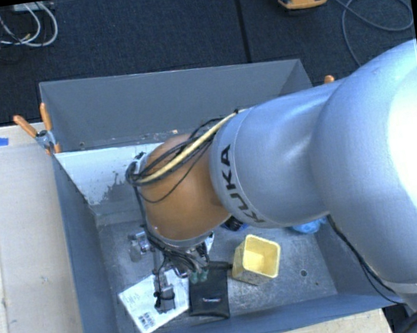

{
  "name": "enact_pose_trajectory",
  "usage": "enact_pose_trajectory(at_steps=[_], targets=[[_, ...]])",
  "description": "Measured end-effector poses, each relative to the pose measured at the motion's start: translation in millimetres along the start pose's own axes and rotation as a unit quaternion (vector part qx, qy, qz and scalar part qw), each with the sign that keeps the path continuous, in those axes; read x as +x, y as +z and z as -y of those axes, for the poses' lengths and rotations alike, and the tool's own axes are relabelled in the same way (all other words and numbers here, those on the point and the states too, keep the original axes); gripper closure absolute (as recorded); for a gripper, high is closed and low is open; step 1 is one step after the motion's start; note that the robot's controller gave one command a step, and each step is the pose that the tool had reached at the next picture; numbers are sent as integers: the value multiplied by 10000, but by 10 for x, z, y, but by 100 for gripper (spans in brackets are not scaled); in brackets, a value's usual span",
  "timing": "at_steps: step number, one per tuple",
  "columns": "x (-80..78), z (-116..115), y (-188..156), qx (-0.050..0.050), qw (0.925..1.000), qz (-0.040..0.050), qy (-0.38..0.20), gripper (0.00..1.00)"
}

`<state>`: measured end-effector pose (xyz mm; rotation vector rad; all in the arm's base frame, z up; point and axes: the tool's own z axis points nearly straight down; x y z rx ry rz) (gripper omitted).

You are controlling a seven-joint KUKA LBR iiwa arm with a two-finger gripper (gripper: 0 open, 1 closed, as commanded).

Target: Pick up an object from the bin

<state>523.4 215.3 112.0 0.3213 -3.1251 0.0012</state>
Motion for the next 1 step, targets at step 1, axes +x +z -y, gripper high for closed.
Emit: enact_pose_trajectory(at_steps=[1], targets=[[184, 333, 339, -13, 9955, -42, -951, 0]])
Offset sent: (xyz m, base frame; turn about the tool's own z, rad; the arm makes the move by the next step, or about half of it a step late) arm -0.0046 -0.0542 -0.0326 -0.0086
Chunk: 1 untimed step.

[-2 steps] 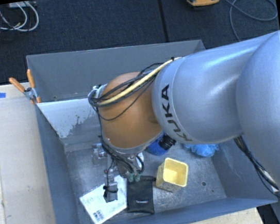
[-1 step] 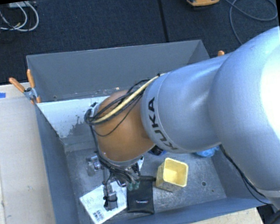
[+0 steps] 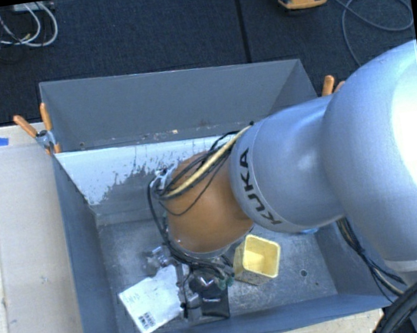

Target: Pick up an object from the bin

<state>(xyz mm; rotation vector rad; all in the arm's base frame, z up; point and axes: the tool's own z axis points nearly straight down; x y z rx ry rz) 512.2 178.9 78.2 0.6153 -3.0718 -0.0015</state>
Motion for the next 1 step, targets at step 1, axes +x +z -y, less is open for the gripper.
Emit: enact_pose_trajectory(at_steps=[1], targets=[[115, 359, 18, 17, 10000, 8, -35, 0]])
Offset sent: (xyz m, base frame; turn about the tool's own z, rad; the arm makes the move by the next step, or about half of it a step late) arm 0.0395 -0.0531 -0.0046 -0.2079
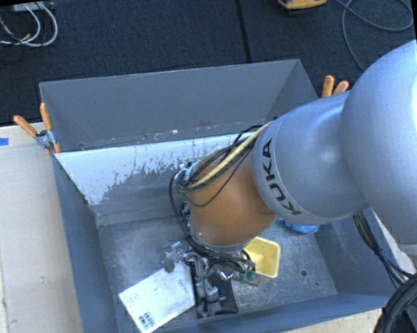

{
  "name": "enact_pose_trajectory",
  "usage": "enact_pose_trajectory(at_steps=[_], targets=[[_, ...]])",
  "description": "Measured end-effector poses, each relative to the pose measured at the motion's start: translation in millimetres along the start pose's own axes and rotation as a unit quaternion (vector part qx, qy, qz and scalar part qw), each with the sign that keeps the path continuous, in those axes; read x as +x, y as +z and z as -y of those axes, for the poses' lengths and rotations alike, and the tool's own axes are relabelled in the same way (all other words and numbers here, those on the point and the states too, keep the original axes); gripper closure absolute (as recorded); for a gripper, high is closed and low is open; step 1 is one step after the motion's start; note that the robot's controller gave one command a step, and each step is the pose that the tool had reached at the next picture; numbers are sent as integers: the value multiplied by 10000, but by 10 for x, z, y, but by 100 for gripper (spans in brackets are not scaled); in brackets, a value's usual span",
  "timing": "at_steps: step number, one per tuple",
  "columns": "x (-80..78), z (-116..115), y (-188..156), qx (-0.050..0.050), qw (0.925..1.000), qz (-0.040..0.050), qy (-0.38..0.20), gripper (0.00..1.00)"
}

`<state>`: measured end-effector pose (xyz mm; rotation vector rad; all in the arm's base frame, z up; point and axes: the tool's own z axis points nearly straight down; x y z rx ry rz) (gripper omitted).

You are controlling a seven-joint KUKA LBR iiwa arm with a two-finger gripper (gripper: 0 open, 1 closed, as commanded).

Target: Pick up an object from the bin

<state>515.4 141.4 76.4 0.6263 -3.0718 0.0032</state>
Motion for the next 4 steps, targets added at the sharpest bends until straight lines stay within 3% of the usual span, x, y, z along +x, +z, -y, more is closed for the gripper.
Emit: enact_pose_trajectory(at_steps=[1, 2, 3, 4], targets=[[-283, 281, 23, -8, 9952, 44, -980, 100], [-276, 285, 30, -8, 9953, 31, -971, 0], [-274, 286, 32, -8, 9954, 28, -960, 100], [-274, 285, 33, -9, 9954, 27, -956, 0]])
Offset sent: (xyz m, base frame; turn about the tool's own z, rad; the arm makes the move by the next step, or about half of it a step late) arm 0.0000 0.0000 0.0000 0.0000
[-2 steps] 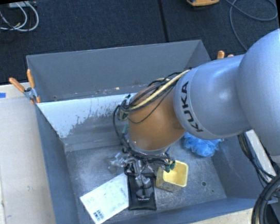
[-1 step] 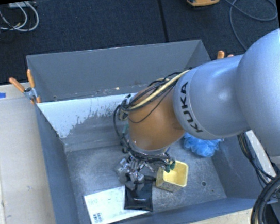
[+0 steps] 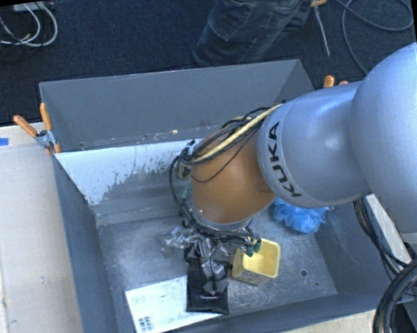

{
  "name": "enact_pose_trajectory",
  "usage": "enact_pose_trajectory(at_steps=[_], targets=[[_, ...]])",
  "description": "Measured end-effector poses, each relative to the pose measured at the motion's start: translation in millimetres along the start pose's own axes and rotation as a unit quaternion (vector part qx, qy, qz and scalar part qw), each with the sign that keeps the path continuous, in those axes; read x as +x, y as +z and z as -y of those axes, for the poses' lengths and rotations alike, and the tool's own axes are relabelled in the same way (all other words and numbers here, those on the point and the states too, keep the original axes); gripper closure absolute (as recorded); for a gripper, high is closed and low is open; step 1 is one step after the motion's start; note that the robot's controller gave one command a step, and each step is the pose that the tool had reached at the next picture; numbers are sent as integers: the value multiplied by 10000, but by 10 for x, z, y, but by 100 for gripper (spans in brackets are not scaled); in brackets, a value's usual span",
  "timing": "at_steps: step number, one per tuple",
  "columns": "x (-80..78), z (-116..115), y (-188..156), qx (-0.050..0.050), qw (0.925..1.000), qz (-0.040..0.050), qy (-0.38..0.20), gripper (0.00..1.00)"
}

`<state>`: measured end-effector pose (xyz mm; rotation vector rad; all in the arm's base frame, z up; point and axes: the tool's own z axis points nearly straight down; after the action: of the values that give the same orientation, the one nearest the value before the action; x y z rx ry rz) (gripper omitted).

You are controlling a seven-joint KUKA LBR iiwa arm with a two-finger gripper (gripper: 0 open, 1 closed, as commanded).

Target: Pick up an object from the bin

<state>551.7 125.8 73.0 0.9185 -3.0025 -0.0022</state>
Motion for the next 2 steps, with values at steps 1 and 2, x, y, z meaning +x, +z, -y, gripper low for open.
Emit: enact_pose_trajectory(at_steps=[1, 2], targets=[[1, 0, 1, 0, 10000, -1, 2, 0], [841, 336, 29, 7, 9876, -2, -1572, 100]])
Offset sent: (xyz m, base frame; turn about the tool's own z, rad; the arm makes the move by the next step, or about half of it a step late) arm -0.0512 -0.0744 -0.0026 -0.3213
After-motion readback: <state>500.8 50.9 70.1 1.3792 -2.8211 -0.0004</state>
